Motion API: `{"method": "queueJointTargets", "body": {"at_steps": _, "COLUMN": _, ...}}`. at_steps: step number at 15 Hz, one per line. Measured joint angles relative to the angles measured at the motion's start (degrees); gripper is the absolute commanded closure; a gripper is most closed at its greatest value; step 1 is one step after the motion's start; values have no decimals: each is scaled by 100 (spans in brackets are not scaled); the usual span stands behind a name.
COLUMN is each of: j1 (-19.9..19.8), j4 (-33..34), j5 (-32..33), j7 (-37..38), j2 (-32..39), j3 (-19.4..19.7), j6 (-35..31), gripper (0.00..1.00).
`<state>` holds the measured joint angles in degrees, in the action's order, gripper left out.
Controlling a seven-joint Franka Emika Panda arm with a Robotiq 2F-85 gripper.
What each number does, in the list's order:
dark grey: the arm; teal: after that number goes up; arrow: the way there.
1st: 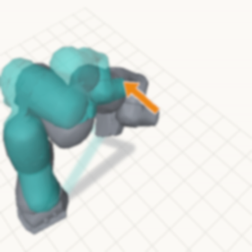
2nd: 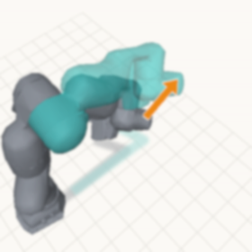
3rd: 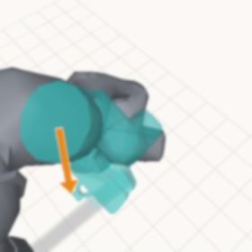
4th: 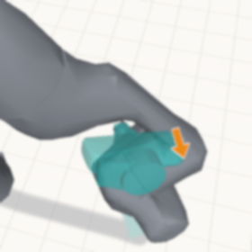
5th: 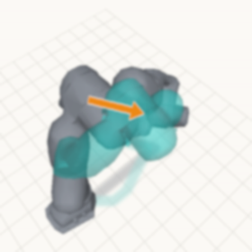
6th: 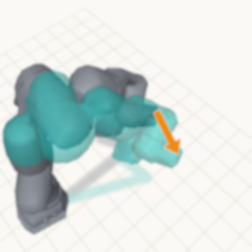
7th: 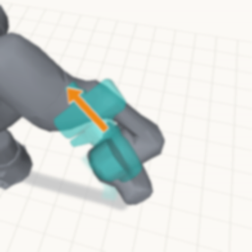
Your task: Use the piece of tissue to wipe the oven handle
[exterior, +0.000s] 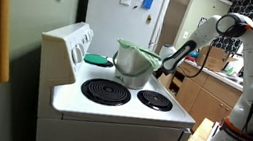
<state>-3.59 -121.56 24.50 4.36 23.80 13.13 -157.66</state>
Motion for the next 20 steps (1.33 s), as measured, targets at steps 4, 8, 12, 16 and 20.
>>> {"method": "queueJointTargets", "body": {"at_steps": 4, "j1": 50, "j4": -68, "j5": -2, "j7": -47, "j2": -182, "j3": -5, "j6": 411, "gripper": 97}}
{"method": "queueJointTargets", "body": {"at_steps": 8, "j1": -49, "j4": -347, "j5": -244, "j7": -546, "j2": -521, "j3": -124, "j6": 768, "gripper": 97}}
{"method": "queueJointTargets", "body": {"at_steps": 12, "j1": -314, "j4": -769, "j5": -801, "j7": -1623, "j2": -901, "j3": -422, "j6": 819, "gripper": 97}}
{"method": "queueJointTargets", "body": {"at_steps": 16, "j1": -522, "j4": -1213, "j5": -1402, "j7": -2781, "j2": -1246, "j3": -703, "j6": 931, "gripper": 97}}
{"method": "queueJointTargets", "body": {"at_steps": 20, "j1": -610, "j4": -1651, "j5": -2008, "j7": -3856, "j2": -1670, "j3": -856, "j6": 1216, "gripper": 97}}
